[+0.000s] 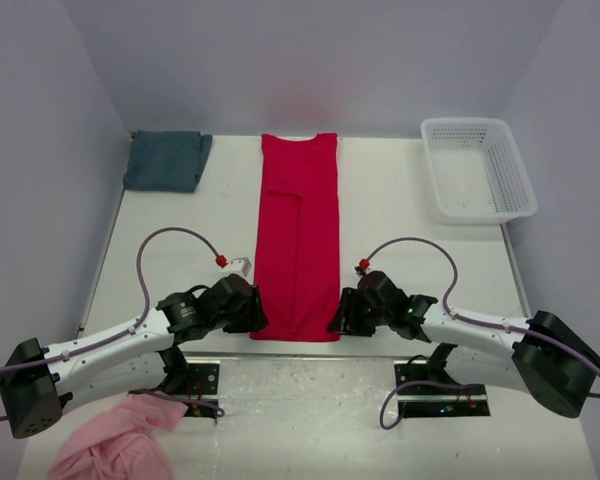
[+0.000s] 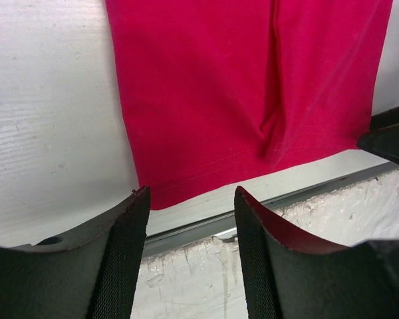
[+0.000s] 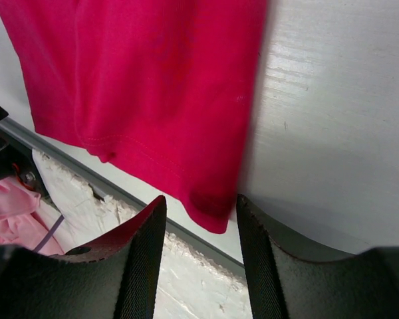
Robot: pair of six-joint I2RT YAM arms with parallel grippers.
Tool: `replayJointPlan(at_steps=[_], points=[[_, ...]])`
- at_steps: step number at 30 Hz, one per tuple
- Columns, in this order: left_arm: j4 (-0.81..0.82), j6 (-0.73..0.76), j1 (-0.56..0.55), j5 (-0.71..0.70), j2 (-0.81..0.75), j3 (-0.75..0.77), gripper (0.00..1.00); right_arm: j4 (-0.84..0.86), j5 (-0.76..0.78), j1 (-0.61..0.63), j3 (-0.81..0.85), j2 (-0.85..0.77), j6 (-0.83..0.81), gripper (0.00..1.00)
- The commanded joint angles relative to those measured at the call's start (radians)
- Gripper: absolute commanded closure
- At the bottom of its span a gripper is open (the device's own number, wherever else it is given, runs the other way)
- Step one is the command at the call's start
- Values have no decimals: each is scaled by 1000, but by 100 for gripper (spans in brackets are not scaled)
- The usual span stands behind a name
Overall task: Fold and stack the t-shirts
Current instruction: Grab the bottom of the folded rectangular tshirt with both arms
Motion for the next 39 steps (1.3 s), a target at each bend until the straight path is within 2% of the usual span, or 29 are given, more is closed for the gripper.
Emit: replayJointPlan(at_steps=[1,6,12,18,24,26,34,39], points=[[43,-5,6,20,-3,-2,44,63,-29,3,-25,9,22,52],[9,-19,6,-2,20,21,44,86,-36,11,-52,17,36,54],[14,-21,6,-3,29,20,44,164,-50,12,-71,78,50,64],[15,-16,6,0,25,17,43,154,-36,30,-63,94,64,75],[29,-18,6,6,51,20,40,114,-15,37,-46,77,64,100],[44,-10,6,17,58,18,37,97,-1,41,-40,72,61,100],[121,-4,7,77,117,-14,36,49,23,49,-26,60,53,100],[25,-25,6,21,144,0,37,43,25,49,-36,40,53,100]])
